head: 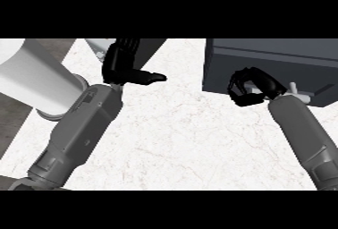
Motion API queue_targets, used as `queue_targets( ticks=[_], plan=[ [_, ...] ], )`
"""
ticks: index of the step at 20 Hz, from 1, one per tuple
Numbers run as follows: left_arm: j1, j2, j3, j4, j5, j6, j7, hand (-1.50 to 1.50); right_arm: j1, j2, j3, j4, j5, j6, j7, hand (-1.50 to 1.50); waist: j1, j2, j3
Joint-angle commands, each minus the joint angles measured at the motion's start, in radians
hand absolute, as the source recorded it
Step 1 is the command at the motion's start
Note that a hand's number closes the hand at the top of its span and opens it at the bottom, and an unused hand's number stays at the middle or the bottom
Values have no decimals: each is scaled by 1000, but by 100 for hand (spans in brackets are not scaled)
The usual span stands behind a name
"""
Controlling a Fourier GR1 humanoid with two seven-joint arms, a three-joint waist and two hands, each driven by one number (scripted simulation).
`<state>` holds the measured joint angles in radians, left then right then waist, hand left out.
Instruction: Pick up the cup, place it into the drawer and close the drawer
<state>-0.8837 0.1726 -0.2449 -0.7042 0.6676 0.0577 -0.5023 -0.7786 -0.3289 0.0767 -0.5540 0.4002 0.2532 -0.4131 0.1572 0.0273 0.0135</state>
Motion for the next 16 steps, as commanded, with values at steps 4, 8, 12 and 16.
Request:
queue_targets(
  ticks=[4,8,12,16],
  plan=[
    [27,19,-3,-31,7,-32,13,-150,-164,-138,-99,44,-30,-30,54,150,43,20,-9],
    [55,23,-13,-43,6,-62,11,-150,-173,-138,-108,18,-50,-9,65,150,56,19,-11],
    [56,7,-13,-61,15,-59,20,-150,-164,-150,-114,1,-67,22,74,150,65,15,-10],
    [69,25,-12,-66,16,-80,15,-150,-159,-161,-119,-15,-83,53,79,150,68,21,-11]
  ],
)
